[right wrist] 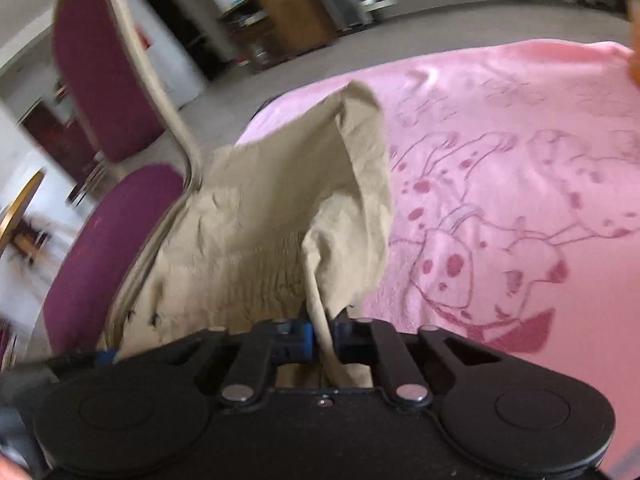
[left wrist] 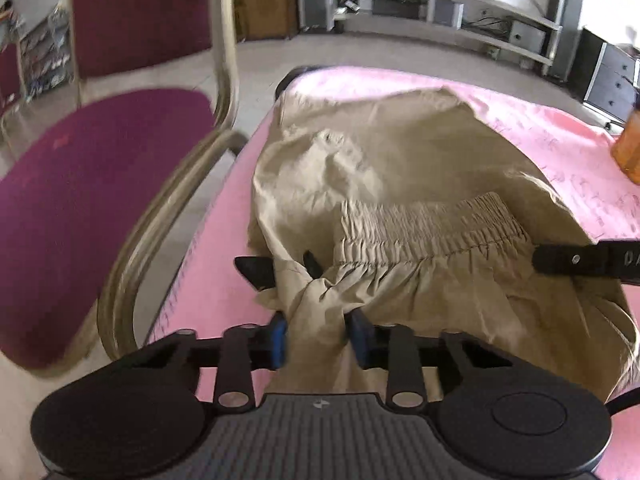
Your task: Fold clothes
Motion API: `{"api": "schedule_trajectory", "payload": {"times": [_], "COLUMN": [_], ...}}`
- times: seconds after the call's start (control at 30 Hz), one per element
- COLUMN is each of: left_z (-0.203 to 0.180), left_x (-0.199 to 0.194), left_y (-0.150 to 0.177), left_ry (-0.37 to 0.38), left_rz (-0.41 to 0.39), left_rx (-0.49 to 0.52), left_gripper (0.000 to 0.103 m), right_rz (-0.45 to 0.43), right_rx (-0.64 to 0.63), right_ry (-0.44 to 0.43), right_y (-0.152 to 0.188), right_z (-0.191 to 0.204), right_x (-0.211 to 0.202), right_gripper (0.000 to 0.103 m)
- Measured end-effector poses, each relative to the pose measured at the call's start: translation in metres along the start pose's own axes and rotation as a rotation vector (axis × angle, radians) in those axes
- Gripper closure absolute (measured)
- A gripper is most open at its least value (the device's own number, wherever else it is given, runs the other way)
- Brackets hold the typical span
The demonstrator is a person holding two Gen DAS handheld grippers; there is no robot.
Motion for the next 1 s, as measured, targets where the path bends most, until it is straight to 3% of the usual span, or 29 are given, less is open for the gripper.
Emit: {"api": "schedule_trajectory", "payload": {"times": [0.1, 0.23, 0.33, 0.4, 0.5, 0.57, 0.7, 0.8, 0.87, 0.93, 1.0], "left_z": [0.002, -0.01, -0.028, -0.033, -0.018, -0.006, 0.009, -0.002, -0.016, -0.034, -0.052], "left_x": [-0.016, -0.021, -0.014, -0.007, -0.013, -0.024, -0.046, -0.065, -0.07, -0.066, -0.061], "left_y": [-0.003, 0.012, 0.032, 0.043, 0.051, 0.056, 0.06, 0.055, 0.048, 0.037, 0.027], "left_ry": [0.086, 0.209, 0.183, 0.097, 0.076, 0.086, 0.068, 0.075, 0.092, 0.096, 0.1], "left_rz": [-0.029, 0.019, 0.092, 0.112, 0.121, 0.117, 0.053, -0.028, -0.07, -0.102, -0.129], "left_rx": [0.008, 0.063, 0.116, 0.142, 0.119, 0.085, 0.06, 0.11, 0.158, 0.211, 0.259], "left_gripper": [0.083, 0.082, 0.074, 0.062, 0.058, 0.056, 0.063, 0.063, 0.063, 0.063, 0.063], "right_rz": [-0.032, -0.047, -0.023, 0.001, 0.013, -0.013, -0.093, -0.15, -0.18, -0.191, -0.154], "right_rx": [0.024, 0.074, 0.139, 0.207, 0.303, 0.295, 0.165, 0.077, 0.015, -0.042, -0.071], "right_ry": [0.029, 0.098, 0.138, 0.133, 0.105, 0.127, 0.24, 0.316, 0.335, 0.333, 0.235], "right_y": [0.006, 0.027, 0.054, 0.068, 0.085, 0.091, 0.087, 0.078, 0.071, 0.063, 0.051], "right_z": [0.01, 0.005, -0.015, -0.038, -0.067, -0.071, -0.068, -0.067, -0.064, -0.062, -0.061], "right_x": [-0.035, -0.085, -0.095, -0.093, -0.1, -0.122, -0.16, -0.172, -0.166, -0.155, -0.136], "right_gripper": [0.097, 0.097, 0.094, 0.079, 0.064, 0.04, 0.032, 0.034, 0.072, 0.085, 0.085]}}
Point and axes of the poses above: each gripper's, at about its wrist camera, not at the fingertips, and x roughly the way its jaws point, z to its left, y to its underside, the point moved 2 cm from there along x, roughly the way its jaws point, and after that the axes turned 14 degrees about z, right-handed, at the moved point
